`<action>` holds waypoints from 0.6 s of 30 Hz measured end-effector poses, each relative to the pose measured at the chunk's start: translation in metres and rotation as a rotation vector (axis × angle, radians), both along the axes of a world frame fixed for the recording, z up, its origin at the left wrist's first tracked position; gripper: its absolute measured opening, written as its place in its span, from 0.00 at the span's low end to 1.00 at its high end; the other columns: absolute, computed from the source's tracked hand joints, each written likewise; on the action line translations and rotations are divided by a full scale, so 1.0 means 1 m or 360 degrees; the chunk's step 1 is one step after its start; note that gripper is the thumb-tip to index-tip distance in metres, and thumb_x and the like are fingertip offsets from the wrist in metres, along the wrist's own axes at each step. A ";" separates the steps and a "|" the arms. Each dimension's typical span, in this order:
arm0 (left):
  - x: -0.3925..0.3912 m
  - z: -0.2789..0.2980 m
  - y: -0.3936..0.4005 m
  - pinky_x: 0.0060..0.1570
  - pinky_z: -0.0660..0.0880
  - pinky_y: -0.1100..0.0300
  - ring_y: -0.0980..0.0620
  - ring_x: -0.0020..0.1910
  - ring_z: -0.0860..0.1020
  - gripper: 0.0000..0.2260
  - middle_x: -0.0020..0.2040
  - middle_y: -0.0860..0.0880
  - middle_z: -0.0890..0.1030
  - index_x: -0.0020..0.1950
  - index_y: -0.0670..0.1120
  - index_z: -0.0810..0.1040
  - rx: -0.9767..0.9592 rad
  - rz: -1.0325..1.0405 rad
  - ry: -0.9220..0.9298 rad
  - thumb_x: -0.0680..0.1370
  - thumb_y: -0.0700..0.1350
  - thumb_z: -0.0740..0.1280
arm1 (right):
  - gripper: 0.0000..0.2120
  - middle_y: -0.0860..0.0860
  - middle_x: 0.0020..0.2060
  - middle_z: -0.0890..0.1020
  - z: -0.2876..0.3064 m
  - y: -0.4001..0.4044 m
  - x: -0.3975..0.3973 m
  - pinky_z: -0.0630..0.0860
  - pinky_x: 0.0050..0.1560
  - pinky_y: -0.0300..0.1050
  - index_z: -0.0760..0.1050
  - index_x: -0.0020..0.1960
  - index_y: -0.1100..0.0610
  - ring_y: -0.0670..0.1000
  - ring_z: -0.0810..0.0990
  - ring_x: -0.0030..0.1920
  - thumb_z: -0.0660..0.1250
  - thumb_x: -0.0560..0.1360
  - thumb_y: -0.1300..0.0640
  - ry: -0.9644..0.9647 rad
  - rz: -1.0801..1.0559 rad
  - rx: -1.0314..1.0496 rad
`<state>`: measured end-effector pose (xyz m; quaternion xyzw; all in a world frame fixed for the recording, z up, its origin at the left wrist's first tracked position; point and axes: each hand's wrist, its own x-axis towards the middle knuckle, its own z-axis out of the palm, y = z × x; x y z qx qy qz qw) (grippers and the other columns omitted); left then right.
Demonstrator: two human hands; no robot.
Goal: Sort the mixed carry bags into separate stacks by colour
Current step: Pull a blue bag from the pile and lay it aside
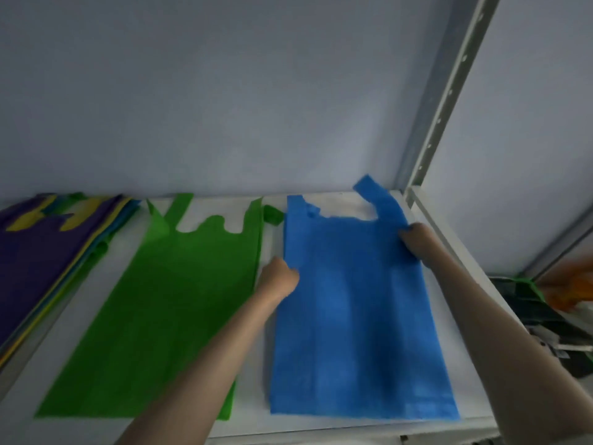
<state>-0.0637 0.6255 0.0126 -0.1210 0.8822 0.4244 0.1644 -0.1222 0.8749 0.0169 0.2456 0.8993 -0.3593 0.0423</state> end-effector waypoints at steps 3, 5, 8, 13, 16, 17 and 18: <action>0.005 -0.017 0.002 0.46 0.72 0.58 0.42 0.54 0.77 0.15 0.60 0.40 0.77 0.63 0.36 0.72 -0.0181 -0.0017 -0.0120 0.80 0.40 0.56 | 0.11 0.62 0.52 0.77 -0.030 0.011 -0.006 0.70 0.46 0.48 0.71 0.54 0.64 0.58 0.74 0.48 0.58 0.75 0.60 -0.0144 0.0087 0.0053; 0.004 -0.023 0.001 0.43 0.72 0.57 0.44 0.49 0.77 0.13 0.56 0.41 0.78 0.60 0.37 0.73 -0.0212 -0.0029 -0.0135 0.80 0.41 0.56 | 0.15 0.60 0.49 0.75 -0.036 0.013 -0.009 0.69 0.46 0.47 0.71 0.60 0.65 0.57 0.73 0.48 0.58 0.76 0.60 -0.0142 0.0112 0.0074; 0.002 -0.027 0.001 0.40 0.72 0.58 0.44 0.47 0.77 0.09 0.51 0.42 0.77 0.54 0.40 0.74 -0.0236 -0.0016 -0.0115 0.80 0.41 0.56 | 0.18 0.58 0.48 0.74 -0.032 0.010 -0.006 0.68 0.44 0.46 0.69 0.64 0.64 0.56 0.72 0.46 0.57 0.76 0.60 -0.0154 0.0105 0.0103; 0.003 -0.027 0.008 0.51 0.74 0.54 0.41 0.58 0.78 0.13 0.60 0.39 0.77 0.61 0.36 0.72 -0.0297 0.0025 0.0005 0.81 0.41 0.56 | 0.19 0.63 0.59 0.75 -0.032 0.009 -0.009 0.65 0.37 0.42 0.65 0.68 0.65 0.56 0.71 0.47 0.54 0.78 0.63 -0.0101 0.0078 0.0112; 0.003 -0.028 0.011 0.53 0.75 0.52 0.41 0.58 0.77 0.12 0.60 0.39 0.77 0.61 0.36 0.71 -0.0299 0.0025 0.0024 0.81 0.41 0.56 | 0.19 0.64 0.61 0.74 -0.030 0.007 -0.007 0.68 0.43 0.47 0.66 0.67 0.65 0.59 0.73 0.50 0.54 0.78 0.63 -0.0083 0.0076 0.0134; 0.003 -0.028 0.012 0.53 0.75 0.52 0.41 0.58 0.77 0.12 0.61 0.40 0.77 0.61 0.37 0.71 -0.0311 0.0025 0.0022 0.81 0.41 0.57 | 0.19 0.64 0.62 0.74 -0.029 0.007 -0.006 0.70 0.45 0.48 0.65 0.68 0.65 0.60 0.74 0.52 0.54 0.78 0.63 -0.0095 0.0080 0.0138; 0.002 -0.028 0.012 0.54 0.75 0.51 0.41 0.59 0.77 0.13 0.61 0.40 0.76 0.62 0.37 0.70 -0.0324 0.0028 0.0019 0.81 0.41 0.57 | 0.20 0.64 0.63 0.73 -0.027 0.006 -0.004 0.71 0.49 0.50 0.64 0.69 0.64 0.61 0.74 0.55 0.54 0.78 0.62 -0.0112 0.0089 0.0148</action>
